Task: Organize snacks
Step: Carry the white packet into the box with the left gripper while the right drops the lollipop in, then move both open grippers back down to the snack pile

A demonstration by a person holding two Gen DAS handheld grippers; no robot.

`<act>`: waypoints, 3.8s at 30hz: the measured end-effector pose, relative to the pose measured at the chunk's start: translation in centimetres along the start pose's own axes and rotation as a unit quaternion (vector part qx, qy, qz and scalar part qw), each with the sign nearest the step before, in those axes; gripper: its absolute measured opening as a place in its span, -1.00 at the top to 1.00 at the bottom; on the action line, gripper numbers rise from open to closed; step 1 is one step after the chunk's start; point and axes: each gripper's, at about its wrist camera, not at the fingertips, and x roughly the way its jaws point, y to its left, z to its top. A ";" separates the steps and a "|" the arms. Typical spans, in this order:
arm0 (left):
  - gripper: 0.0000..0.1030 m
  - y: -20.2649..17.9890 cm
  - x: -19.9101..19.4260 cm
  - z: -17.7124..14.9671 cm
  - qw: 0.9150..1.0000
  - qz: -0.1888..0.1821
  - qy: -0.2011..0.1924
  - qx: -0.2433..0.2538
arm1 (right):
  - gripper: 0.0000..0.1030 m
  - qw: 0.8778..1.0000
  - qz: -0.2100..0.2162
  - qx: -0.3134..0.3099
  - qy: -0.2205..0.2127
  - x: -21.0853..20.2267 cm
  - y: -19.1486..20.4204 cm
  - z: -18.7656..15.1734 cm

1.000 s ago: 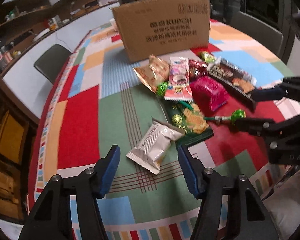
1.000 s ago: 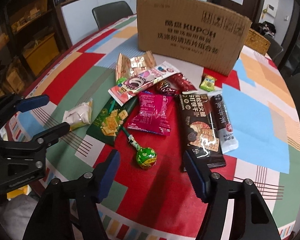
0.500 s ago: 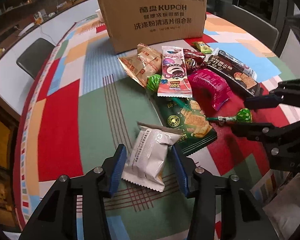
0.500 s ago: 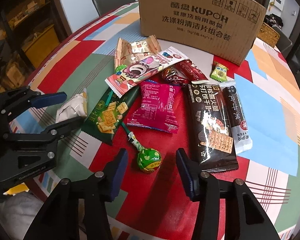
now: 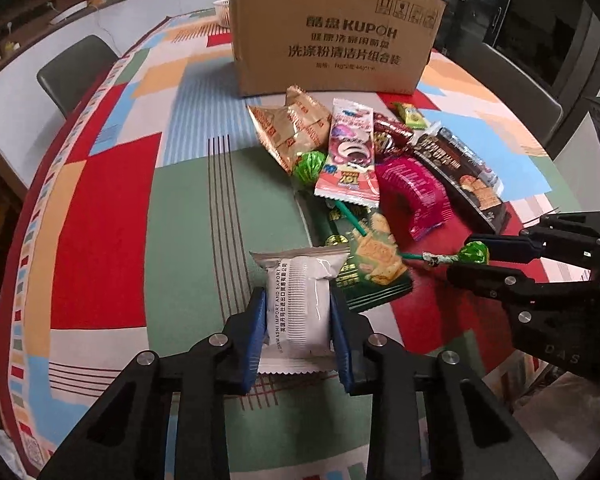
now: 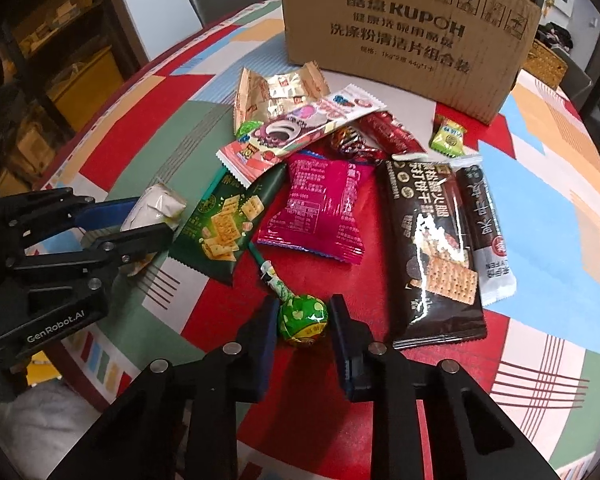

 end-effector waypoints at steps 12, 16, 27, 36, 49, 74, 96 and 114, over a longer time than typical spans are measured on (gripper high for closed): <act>0.41 -2.0 -4.7 0.9 0.998 0.010 -0.064 -0.010 | 0.49 0.998 -0.020 0.006 -0.055 -4.5 -0.5 -1.3; 0.41 -2.9 -5.9 1.8 0.997 0.005 -0.080 -0.009 | 0.49 0.997 -0.017 0.010 -0.079 -6.2 -1.0 -1.4; 0.41 -3.7 -8.0 6.1 0.991 0.005 -0.137 0.005 | 0.49 0.986 -0.012 0.023 -0.162 -9.8 -2.7 1.1; 0.41 -3.8 -8.6 10.7 0.983 0.008 -0.183 0.018 | 0.49 0.971 -0.044 0.028 -0.233 -12.2 -5.1 4.9; 0.41 -3.5 -8.3 17.1 0.971 0.036 -0.236 0.026 | 0.49 0.953 -0.056 0.036 -0.296 -13.4 -8.5 11.2; -0.37 -0.4 -2.3 27.6 0.983 0.028 -0.183 0.001 | 0.34 0.959 -0.057 0.058 -0.271 -8.8 -14.0 21.6; -0.38 -3.4 -10.3 16.6 0.975 0.033 -0.217 0.021 | -0.08 0.955 -0.056 0.040 -0.289 -13.5 -9.1 12.7; -0.37 -6.8 -5.3 9.5 0.996 -0.034 -0.081 -0.006 | -0.08 0.974 -0.049 0.043 -0.217 -11.5 -9.5 5.3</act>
